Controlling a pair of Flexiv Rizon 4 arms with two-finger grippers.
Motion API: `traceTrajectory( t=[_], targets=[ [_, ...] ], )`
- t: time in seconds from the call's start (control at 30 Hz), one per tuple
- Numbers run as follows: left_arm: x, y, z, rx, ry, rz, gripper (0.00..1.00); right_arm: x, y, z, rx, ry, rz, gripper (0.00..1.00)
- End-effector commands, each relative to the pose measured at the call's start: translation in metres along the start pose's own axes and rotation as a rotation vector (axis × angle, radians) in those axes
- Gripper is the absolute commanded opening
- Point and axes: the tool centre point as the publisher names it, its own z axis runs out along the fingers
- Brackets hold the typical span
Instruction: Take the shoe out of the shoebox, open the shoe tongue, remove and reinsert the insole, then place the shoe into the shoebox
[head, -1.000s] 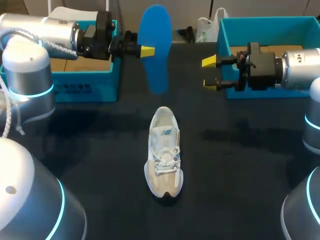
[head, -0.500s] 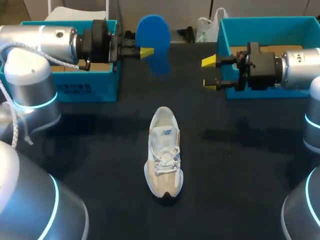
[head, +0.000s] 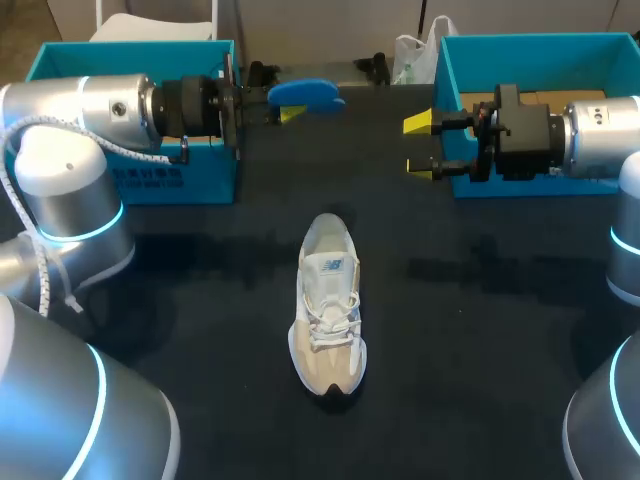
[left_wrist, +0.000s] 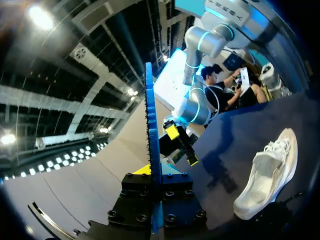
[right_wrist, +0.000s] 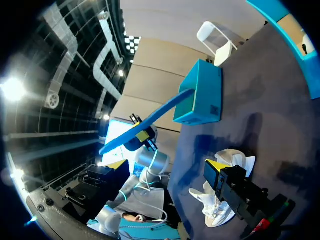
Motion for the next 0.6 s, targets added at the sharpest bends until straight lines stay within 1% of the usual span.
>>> traceTrajectory(
  t=[0.03,0.07,0.13,0.17,0.2,0.3,0.37,0.43,0.53,0.6],
  targets=[
    [0.004,0.008,-0.001,0.029,-0.032,0.184,0.00,0.000,0.000,0.002,-0.001,-0.002,0.000,1.00],
    [0.004,0.010,-0.002,0.016,-0.042,0.218,0.00,0.000,0.000,0.002,-0.001,-0.002,0.000,1.00],
    [0.005,0.014,-0.003,0.031,-0.033,0.300,0.00,0.000,0.000,0.002,-0.001,-0.002,0.000,1.00],
    [0.003,0.017,-0.003,0.028,-0.054,0.302,0.00,0.000,0.000,0.002,-0.001,-0.002,0.000,1.00],
    [0.004,0.018,-0.004,0.048,-0.029,0.375,0.00,0.000,0.000,0.002,-0.001,-0.002,0.000,1.00],
    [0.008,0.024,-0.004,0.057,-0.002,0.488,0.00,0.000,0.000,0.002,-0.001,-0.002,0.000,1.00],
    [0.011,0.027,-0.004,0.063,0.007,0.514,0.00,0.000,0.000,0.002,-0.001,-0.002,0.000,1.00],
    [0.013,0.030,-0.004,0.063,0.024,0.568,0.00,0.000,0.000,0.002,-0.001,-0.002,0.000,1.00],
    [0.018,0.037,-0.004,0.041,0.056,0.656,0.00,0.000,0.000,0.002,-0.001,-0.002,0.000,1.00],
    [0.019,0.040,-0.003,0.030,0.060,0.699,0.00,0.000,0.002,0.007,-0.005,-0.002,0.003,1.00]
  ],
)
